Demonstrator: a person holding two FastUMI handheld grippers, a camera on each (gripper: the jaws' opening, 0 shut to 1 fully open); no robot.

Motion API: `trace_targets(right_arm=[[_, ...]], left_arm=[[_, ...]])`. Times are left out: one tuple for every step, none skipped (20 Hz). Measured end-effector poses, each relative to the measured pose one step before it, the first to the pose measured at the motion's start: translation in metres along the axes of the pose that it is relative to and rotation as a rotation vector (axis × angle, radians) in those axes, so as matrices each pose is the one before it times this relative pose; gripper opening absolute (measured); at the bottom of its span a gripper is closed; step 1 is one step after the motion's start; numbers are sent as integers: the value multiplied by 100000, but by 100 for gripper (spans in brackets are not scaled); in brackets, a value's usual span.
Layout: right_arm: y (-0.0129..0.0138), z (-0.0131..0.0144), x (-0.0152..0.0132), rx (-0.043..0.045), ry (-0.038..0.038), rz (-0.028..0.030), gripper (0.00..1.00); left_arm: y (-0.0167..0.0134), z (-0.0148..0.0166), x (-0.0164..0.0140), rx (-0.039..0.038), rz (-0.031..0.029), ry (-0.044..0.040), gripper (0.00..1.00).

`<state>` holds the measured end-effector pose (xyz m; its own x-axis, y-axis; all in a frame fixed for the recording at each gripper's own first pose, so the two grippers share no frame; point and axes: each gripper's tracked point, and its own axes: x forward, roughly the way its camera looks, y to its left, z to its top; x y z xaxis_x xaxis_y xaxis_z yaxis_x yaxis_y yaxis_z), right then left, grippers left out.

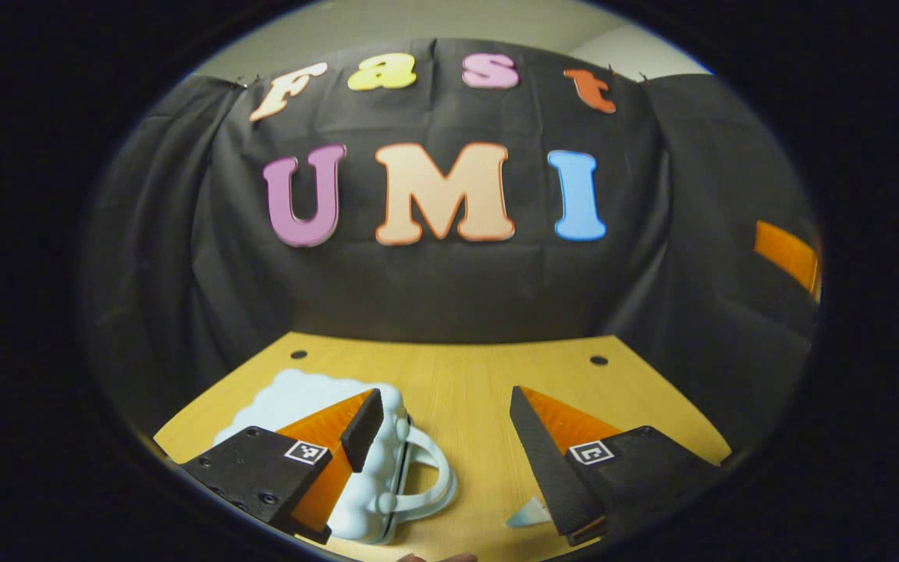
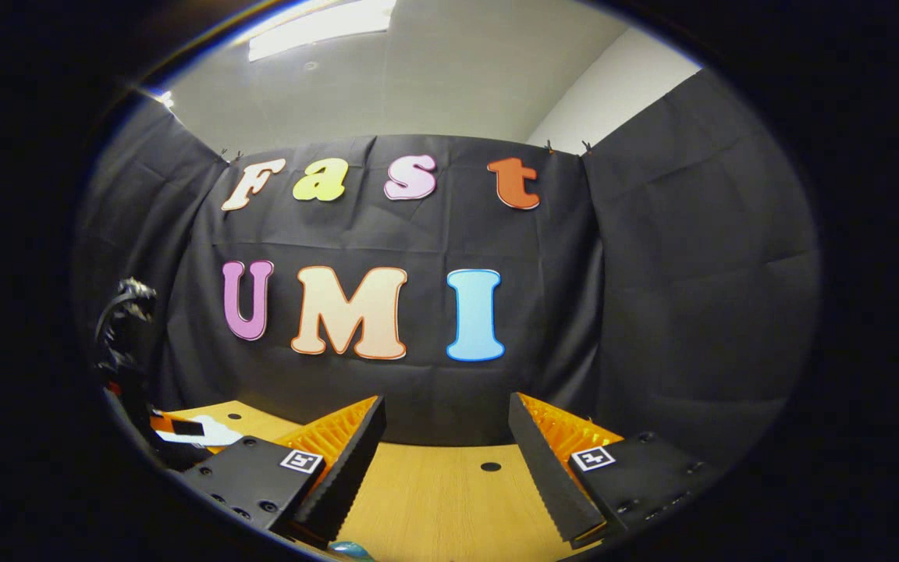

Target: First open the suitcase, pack the skin care products into it, and then close the suitcase.

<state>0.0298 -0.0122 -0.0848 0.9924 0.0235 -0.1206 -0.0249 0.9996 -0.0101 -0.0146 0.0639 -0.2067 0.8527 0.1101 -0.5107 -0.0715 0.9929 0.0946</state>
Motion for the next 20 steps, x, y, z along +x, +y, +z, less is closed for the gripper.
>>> trace_targets(right_arm=[[-147,-561,107,-532,1930,-1291,100],[-5,-522,91,-490,2084,-835,99],[54,-255,3,-395,1331,-748,99],[-45,-29,-15,-352,310,-702,99],[-40,-8,122,-423,145,-701,99],[50,-73,85,-382,159,-637,99],[-33,-110,-39,-248,288,-566,99],[-36,-110,12,-70,282,-446,99],[26,-107,-19,-89,305,-413,99],[-66,-138,51,-108,270,-394,99],[-122,-95,15,-119,254,-575,99],[-163,-20,-1,23,239,-612,99],[-151,-36,-55,208,81,-546,99],[-146,70,43,251,66,-510,99],[-99,-40,4,255,-95,-466,99],[-63,125,21,174,-99,-336,99],[-54,-187,-12,-15,75,-242,99],[-24,-13,45,-157,35,-192,99],[69,-92,-61,-65,142,-78,99],[166,-62,-17,21,261,280,99]], left_arm=[[-18,-1357,653,-1105,-948,4821,95],[-128,-1095,596,-1487,-1031,4347,96],[-113,-912,754,-1759,-981,2917,96],[-194,-735,711,-991,-848,2938,96],[278,-836,701,-201,466,3340,95],[231,-667,647,9,458,3186,95],[62,-802,477,-577,189,2859,96],[48,-520,572,-735,188,3568,96],[202,-741,637,-351,487,3527,96],[207,-636,495,-732,400,3340,94],[168,-550,679,-866,277,3101,96],[271,-566,567,-737,682,3358,96],[404,-420,471,335,1696,2847,96],[244,500,257,2274,1004,-613,94],[-278,211,307,1302,-422,53,90],[-221,-69,213,549,48,1999,89],[-146,-583,241,269,180,2746,89],[-272,-37,134,-169,-319,406,89],[-169,-475,286,206,514,1978,89],[-62,-468,181,288,635,2434,89]])
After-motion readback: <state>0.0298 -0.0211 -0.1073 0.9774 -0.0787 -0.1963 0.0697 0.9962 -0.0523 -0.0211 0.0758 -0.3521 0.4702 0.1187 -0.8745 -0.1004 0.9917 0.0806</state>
